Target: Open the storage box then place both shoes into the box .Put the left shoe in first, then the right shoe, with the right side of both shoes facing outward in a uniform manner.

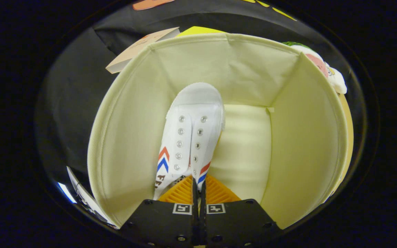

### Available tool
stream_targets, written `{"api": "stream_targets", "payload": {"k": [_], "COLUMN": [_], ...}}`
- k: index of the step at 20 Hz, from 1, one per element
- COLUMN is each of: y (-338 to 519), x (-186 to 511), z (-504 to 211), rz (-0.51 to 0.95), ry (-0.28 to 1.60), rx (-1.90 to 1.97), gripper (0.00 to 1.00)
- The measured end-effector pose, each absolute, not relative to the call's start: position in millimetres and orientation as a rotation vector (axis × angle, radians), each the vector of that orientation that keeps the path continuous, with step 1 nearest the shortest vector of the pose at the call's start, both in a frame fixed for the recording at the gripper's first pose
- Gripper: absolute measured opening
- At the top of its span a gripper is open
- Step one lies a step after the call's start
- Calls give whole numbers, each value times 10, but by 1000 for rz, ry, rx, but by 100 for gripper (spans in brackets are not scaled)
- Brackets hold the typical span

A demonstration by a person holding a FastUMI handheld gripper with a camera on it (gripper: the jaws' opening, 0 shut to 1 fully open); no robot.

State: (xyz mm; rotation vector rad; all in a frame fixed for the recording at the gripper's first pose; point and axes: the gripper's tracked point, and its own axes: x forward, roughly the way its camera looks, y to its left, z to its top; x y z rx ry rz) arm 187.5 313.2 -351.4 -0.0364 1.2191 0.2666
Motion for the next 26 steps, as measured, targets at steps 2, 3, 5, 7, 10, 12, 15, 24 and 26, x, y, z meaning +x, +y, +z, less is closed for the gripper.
{"api": "stream_targets", "payload": {"k": [2, 3, 5, 7, 10, 12, 15, 24, 26], "y": [3180, 3189, 3143, 3169, 3030, 2887, 2578, 1083, 697], "x": [1854, 1832, 1831, 1741, 1601, 1547, 1452, 1593, 1729], "z": [-3497, -3467, -3337, -3077, -2573, -2249, -1854, -1557, -1674], "rz": [299, 315, 329, 403, 482, 513, 543, 507, 465], "ry": [1232, 1237, 1208, 1181, 1117, 1053, 1000, 946, 945], "rx": [-25, -28, -68, -77, -120, -131, -112, -74, -74], "gripper": [3, 4, 21, 40, 73, 92, 96, 96, 96]}}
